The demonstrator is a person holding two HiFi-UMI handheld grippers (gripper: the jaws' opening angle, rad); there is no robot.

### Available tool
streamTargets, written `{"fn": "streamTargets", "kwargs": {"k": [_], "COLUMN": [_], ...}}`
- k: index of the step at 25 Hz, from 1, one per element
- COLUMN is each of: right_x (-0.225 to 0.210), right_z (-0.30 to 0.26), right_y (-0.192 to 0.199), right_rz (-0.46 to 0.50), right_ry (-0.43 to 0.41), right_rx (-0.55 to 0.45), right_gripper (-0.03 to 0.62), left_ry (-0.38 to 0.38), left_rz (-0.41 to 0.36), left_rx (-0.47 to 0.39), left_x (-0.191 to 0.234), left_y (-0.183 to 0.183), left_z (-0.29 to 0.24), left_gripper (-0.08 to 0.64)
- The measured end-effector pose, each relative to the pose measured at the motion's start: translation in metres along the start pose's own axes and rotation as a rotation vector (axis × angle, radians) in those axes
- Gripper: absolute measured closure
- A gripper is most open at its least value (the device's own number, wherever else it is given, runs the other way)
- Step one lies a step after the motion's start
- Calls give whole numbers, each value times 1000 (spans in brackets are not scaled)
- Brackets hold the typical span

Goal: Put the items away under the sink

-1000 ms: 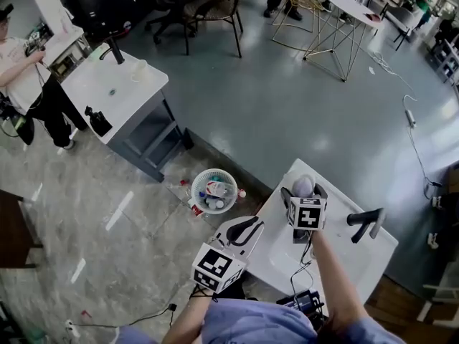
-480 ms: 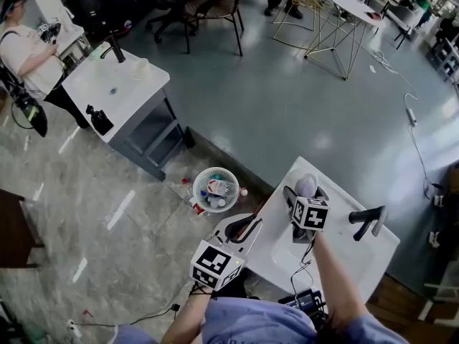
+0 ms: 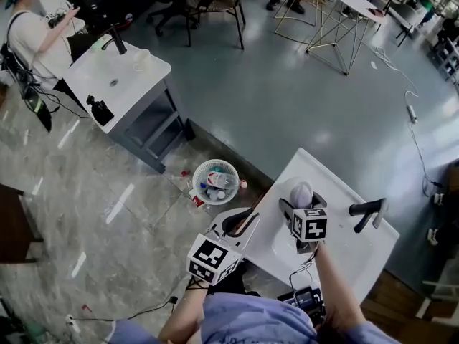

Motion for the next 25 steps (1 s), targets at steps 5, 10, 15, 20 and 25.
{"fn": "streamTargets", "kwargs": {"k": [5, 10, 15, 20, 25], "right_x": [16, 29, 38, 46, 54], "right_z": [19, 45, 75, 105, 137], "right_y": [15, 26, 37, 52, 71], "right_rz": [48, 83, 89, 81, 90], "right_ry": [-20, -39, -44, -53, -56], "right_rx": [8, -8, -26, -49, -68], "right_gripper": [152, 152, 153, 153, 153], "left_ry": [5, 17, 28, 42, 61], "left_rz": [-7, -19, -35, -53, -68], "left_rx": [0, -4, -7, -1, 6], "left_x": [-7, -21, -40, -65, -93], "left_y": [3, 6, 10, 18, 26], "left_z": [4, 10, 21, 34, 49], "left_gripper": [508, 508, 508, 508, 508]}}
Point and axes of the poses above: the fingertips, and each gripper's own axes: z backward along the fingers, x to its left, y out of its underside, the point moved 2 cm from there along z, backward along the fingers, and after that the axes turned 5 degrees about x, right-handed, at the moved point
